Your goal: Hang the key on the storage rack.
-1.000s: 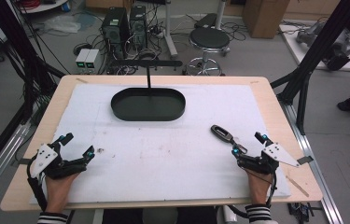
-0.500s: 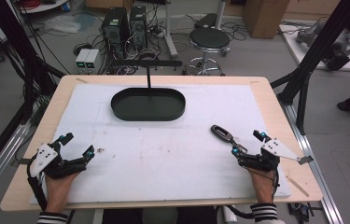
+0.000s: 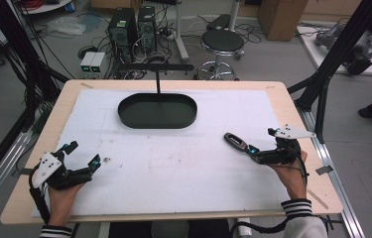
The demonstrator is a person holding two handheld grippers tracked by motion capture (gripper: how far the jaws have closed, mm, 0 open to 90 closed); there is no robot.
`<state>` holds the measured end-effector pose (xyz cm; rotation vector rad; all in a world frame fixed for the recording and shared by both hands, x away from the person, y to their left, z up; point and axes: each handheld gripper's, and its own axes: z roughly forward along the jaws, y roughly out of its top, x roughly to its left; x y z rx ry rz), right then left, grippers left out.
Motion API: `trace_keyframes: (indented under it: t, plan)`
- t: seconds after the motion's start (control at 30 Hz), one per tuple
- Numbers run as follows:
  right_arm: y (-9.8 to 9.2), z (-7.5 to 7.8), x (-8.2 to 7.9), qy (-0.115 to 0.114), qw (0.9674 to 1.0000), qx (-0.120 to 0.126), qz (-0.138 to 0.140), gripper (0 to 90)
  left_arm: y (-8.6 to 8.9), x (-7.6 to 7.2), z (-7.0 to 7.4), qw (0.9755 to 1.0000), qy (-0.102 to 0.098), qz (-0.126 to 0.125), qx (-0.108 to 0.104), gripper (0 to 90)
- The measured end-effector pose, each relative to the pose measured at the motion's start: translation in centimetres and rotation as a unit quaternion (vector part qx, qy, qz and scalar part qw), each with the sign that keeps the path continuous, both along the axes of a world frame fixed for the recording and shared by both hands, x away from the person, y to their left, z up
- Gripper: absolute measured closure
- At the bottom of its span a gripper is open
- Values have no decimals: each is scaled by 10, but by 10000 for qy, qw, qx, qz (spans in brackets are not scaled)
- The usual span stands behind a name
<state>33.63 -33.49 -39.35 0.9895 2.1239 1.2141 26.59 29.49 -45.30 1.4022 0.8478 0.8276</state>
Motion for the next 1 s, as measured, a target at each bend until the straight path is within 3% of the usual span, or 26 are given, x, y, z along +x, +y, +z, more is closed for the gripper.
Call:
trace_keyframes:
  t: [0.17,0.37,0.57,0.67,0.7,0.97,1.0]
  plan:
    - [2,7,13,342,9988,-232,265,19,0,0,0,10000,6,0,-4,64]
    - [8,11,25,690,9942,-605,562,19,0,0,0,10000,12,7,7,64]
    - [16,15,37,1137,9838,-1077,868,19,0,0,0,10000,18,26,3,64]
    - [18,16,40,1211,9811,-1198,914,21,0,0,0,10000,16,19,0,64]
    - [21,16,43,1301,9781,-1308,963,21,0,0,0,10000,14,20,-1,64]
    - [24,9,50,1593,9703,-1506,1025,44,-1,0,0,10000,11,34,-2,64]
    - [24,6,52,1701,9668,-1582,1060,49,-1,0,0,10000,15,38,-1,64]
